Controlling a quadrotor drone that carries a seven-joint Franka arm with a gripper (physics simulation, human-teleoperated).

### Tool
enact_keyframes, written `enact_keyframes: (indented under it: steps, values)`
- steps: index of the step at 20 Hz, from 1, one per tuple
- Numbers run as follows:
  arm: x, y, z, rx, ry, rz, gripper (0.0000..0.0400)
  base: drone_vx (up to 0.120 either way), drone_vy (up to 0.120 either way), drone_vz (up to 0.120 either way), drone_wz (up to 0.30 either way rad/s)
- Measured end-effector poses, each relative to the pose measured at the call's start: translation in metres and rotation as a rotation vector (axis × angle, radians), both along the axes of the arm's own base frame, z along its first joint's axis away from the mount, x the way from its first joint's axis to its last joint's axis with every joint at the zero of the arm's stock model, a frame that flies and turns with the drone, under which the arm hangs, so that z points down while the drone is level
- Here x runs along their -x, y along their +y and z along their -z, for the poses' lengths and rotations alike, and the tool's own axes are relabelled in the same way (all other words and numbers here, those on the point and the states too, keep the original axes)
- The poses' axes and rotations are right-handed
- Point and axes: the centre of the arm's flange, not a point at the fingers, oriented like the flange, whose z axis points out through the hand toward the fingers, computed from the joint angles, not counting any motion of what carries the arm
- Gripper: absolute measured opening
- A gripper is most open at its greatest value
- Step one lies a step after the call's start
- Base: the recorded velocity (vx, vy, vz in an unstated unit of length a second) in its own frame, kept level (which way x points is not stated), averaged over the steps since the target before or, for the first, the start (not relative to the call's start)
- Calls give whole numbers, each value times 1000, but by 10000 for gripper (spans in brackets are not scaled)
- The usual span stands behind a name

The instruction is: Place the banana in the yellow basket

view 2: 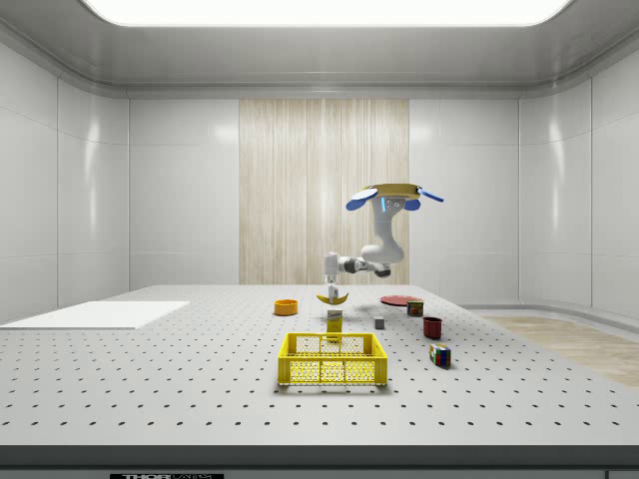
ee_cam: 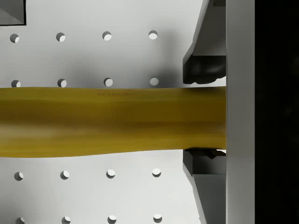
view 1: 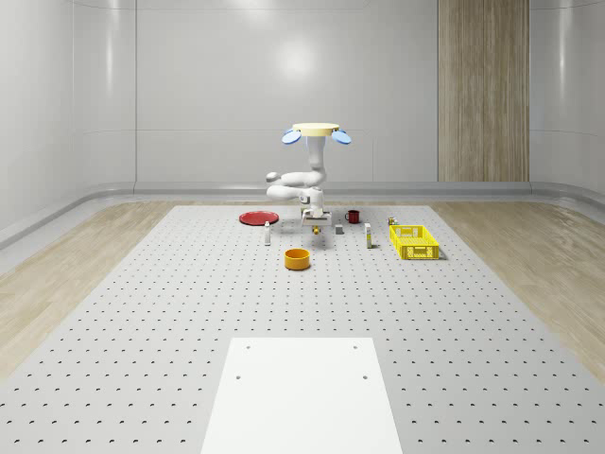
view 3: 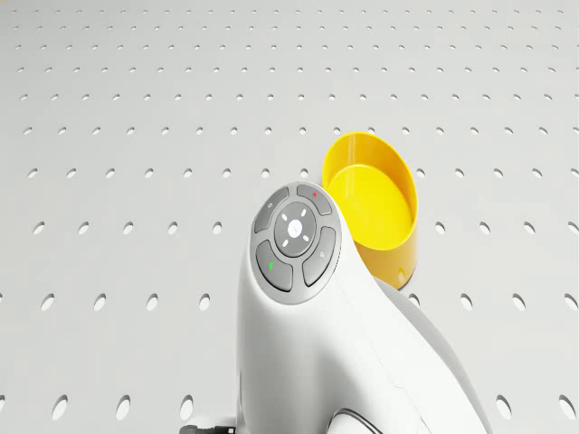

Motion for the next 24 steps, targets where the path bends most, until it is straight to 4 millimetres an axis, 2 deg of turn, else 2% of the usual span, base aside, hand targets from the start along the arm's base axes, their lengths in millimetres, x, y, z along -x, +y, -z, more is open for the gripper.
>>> enact_keyframes:
  steps: [14, 18, 24]
  values:
    - [0, 0, 5, 0, 0, -3, 190, -120, 120, 120, 0]
    - [0, 0, 5, 0, 0, -3, 190, 0, 120, 0, 0]
    - [0, 0, 5, 0, 0, -3, 190, 113, 120, 0, 0]
